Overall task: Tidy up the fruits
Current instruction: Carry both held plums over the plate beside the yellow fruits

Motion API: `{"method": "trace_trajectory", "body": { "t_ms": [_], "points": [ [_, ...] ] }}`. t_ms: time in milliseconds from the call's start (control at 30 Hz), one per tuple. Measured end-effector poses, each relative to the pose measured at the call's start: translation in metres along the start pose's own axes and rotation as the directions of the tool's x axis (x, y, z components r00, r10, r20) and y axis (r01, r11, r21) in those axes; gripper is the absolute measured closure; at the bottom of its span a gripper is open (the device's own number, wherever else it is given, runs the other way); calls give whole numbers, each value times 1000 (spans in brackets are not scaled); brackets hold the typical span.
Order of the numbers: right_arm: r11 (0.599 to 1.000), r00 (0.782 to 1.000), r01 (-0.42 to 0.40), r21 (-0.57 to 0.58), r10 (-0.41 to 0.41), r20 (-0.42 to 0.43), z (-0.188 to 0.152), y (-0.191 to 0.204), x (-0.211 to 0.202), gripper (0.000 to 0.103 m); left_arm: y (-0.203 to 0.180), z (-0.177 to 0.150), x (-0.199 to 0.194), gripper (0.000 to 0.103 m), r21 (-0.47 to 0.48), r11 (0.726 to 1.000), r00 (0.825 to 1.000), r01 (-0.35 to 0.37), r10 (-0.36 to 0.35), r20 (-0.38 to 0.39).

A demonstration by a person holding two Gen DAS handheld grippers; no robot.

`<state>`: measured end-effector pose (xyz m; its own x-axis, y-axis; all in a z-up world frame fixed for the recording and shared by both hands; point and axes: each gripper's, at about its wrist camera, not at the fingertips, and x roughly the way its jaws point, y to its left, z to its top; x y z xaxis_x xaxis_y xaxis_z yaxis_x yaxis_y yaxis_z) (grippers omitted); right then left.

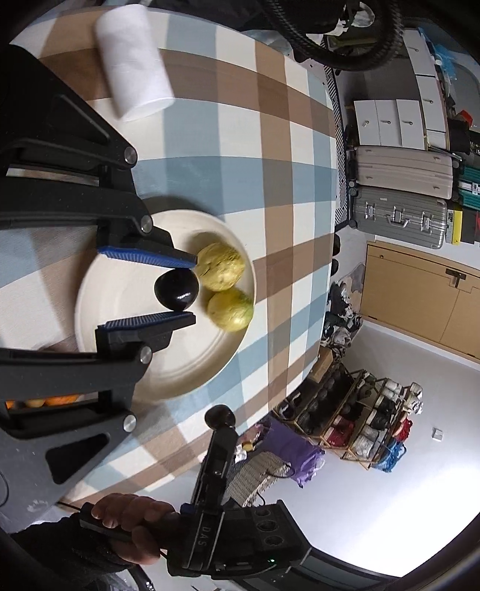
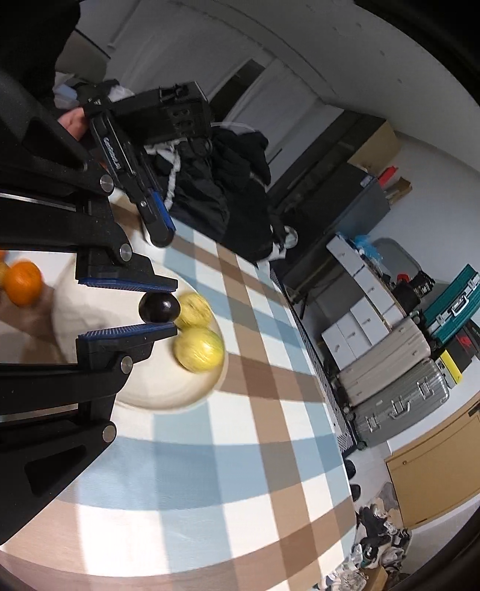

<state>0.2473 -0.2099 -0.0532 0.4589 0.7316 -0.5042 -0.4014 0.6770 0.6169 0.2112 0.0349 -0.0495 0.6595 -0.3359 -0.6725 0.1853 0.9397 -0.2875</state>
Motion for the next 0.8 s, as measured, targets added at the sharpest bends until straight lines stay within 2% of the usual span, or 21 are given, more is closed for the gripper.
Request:
{"method": "trace_trajectory", "body": {
  "t_ms": [133, 300, 533, 800],
  "points": [
    [998, 998, 56, -13, -56, -11, 13, -12, 21, 86, 11, 10, 26, 82, 14, 999, 999, -49, 50, -15],
    [992, 992, 121, -29, -122, -38, 23, -22, 48, 86, 29, 16, 47, 82, -21, 999, 998, -42, 41, -40],
    [988, 985, 148, -47, -152, -82, 24, -31, 73, 86, 35, 18, 71, 82, -8, 999, 996, -47, 47, -74],
    [979, 977, 198, -47, -201, -69, 25, -35, 79, 86, 39, 20, 80, 82, -8, 999, 996, -39, 38, -78]
  ]
}}
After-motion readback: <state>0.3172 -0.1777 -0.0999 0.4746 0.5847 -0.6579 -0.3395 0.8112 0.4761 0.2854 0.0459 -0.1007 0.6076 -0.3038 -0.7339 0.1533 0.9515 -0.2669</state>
